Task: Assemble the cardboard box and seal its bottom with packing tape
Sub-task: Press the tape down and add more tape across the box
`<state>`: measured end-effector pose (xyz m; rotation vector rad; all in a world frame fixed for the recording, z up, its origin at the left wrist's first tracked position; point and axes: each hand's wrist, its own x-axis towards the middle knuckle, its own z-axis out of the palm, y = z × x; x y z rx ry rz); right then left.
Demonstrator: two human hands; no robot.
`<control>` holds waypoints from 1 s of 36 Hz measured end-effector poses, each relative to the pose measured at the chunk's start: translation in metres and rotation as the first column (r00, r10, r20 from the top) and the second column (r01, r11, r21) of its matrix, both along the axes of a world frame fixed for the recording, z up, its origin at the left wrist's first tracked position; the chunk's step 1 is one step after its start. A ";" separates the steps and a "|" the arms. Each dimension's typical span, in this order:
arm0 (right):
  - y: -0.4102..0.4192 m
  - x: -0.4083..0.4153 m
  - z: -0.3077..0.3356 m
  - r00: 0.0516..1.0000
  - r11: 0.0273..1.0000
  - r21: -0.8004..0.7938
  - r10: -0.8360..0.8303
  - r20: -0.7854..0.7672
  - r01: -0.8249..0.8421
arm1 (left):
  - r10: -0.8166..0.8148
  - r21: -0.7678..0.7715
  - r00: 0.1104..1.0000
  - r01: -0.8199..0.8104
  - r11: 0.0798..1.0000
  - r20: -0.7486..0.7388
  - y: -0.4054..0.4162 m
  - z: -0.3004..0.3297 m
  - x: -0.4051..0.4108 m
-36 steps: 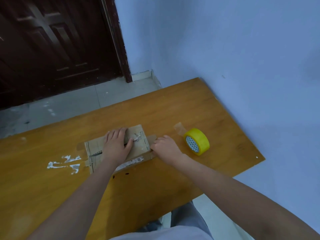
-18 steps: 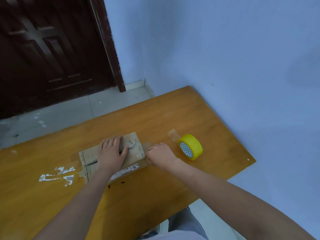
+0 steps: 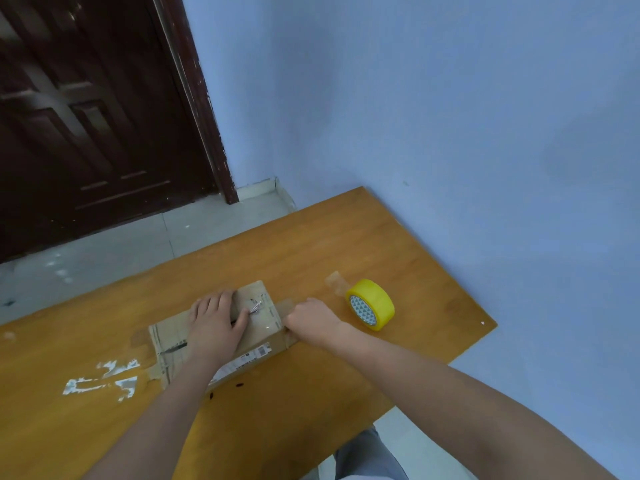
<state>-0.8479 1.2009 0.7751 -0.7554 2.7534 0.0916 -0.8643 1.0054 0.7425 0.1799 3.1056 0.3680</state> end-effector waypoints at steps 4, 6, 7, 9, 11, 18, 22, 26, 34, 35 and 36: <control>0.000 -0.001 -0.001 1.000 1.000 0.012 0.023 -0.001 -0.023 | 0.002 -0.002 1.000 -0.002 1.000 0.014 0.000 0.001 -0.002; 0.000 -0.001 -0.002 0.999 0.999 0.012 0.031 -0.007 -0.031 | 0.002 -0.006 1.000 -0.002 1.000 0.014 0.001 0.002 -0.002; 0.000 -0.001 -0.002 0.999 0.999 0.012 0.033 -0.010 -0.033 | 0.000 -0.009 1.000 0.000 1.000 0.015 0.001 0.002 -0.002; 0.001 0.000 -0.003 0.999 0.999 0.010 0.035 -0.024 -0.035 | -0.002 -0.013 1.000 0.003 1.000 0.017 0.000 0.002 -0.002; 0.001 0.002 -0.003 0.999 0.999 0.014 0.034 -0.042 -0.034 | 0.000 -0.015 1.000 0.000 1.000 0.016 0.000 0.002 -0.002; -0.005 0.005 -0.002 0.998 0.998 0.054 -0.006 -0.070 0.010 | 0.010 -0.033 1.000 -0.009 0.999 0.028 0.001 0.003 -0.002; -0.005 0.008 -0.002 0.995 0.999 0.054 -0.001 -0.098 0.006 | -0.004 -0.044 1.000 0.005 0.999 0.030 0.000 0.003 -0.002; -0.006 0.008 0.001 0.994 0.998 0.060 -0.007 -0.109 0.014 | -0.015 -0.043 1.000 0.015 0.999 0.015 -0.001 0.003 -0.002; -0.007 0.007 0.011 0.995 0.996 0.085 0.004 -0.102 0.005 | -0.021 -0.041 1.000 0.021 0.999 0.002 0.000 0.003 -0.003; -0.008 0.006 0.012 0.995 0.996 0.094 0.017 -0.099 -0.008 | -0.022 -0.036 1.000 0.022 0.999 -0.003 0.000 0.003 -0.003; -0.007 0.006 0.013 0.995 0.995 0.101 0.028 -0.093 -0.019 | -0.024 -0.028 1.000 0.024 0.999 -0.006 0.000 0.003 -0.003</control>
